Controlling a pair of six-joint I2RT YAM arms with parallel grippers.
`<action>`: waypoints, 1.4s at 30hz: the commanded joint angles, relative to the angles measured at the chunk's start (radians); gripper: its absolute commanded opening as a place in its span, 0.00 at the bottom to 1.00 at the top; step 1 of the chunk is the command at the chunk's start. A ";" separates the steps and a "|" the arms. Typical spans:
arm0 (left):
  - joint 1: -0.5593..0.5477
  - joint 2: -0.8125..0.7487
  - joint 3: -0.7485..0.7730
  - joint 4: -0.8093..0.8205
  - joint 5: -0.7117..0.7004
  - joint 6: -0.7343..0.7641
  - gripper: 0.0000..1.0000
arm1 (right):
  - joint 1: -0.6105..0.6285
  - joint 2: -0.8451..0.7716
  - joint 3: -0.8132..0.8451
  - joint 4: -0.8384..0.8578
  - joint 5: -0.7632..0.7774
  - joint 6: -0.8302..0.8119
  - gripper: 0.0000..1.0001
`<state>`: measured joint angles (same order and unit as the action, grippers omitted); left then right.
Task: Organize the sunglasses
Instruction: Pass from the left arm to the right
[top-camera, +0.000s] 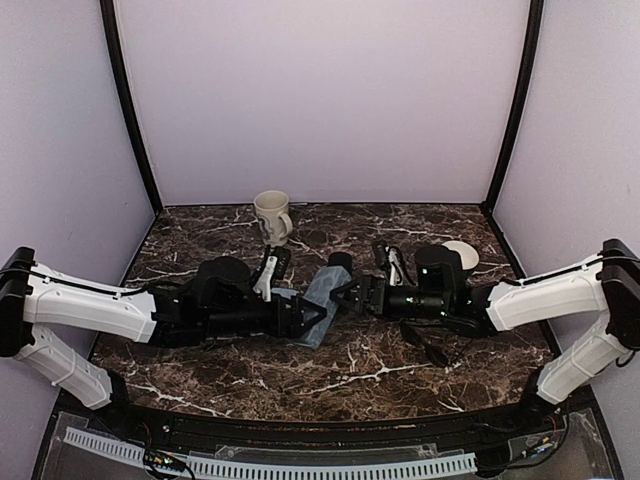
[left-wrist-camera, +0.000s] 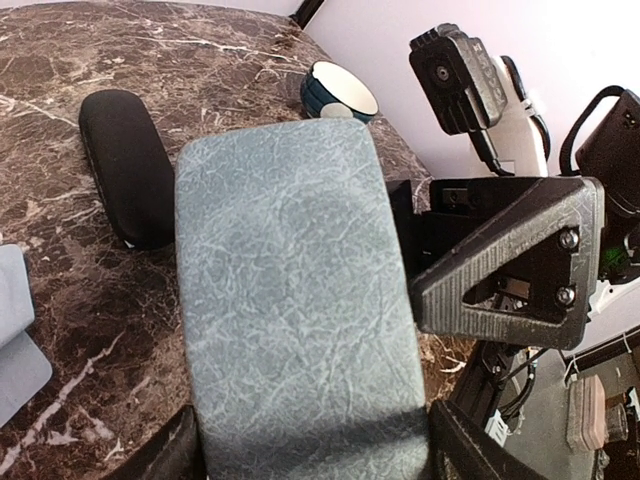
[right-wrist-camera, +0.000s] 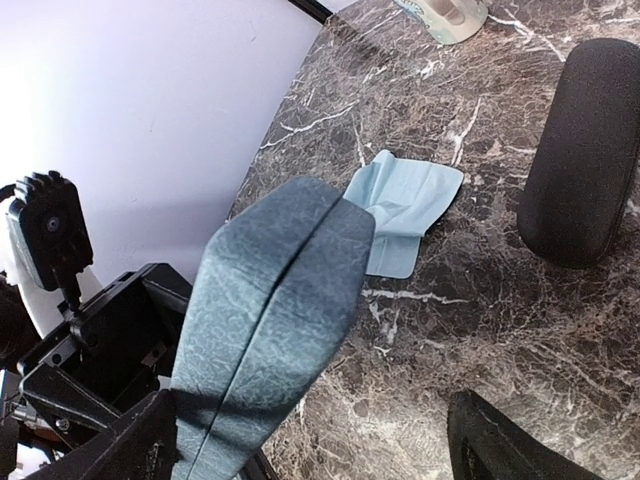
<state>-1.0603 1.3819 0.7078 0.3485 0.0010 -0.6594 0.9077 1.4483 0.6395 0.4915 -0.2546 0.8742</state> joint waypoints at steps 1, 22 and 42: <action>-0.014 0.011 0.003 0.070 0.006 0.022 0.00 | -0.004 0.044 0.030 0.124 -0.021 0.088 0.92; -0.081 0.109 0.072 -0.028 -0.120 0.126 0.00 | 0.013 0.172 0.103 0.085 0.005 0.166 0.36; -0.090 0.156 0.118 -0.130 -0.150 0.122 0.85 | 0.018 0.152 0.166 -0.077 0.052 0.056 0.30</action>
<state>-1.1439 1.5356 0.7868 0.2417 -0.1467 -0.5323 0.9173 1.6176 0.7696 0.4641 -0.2234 1.0008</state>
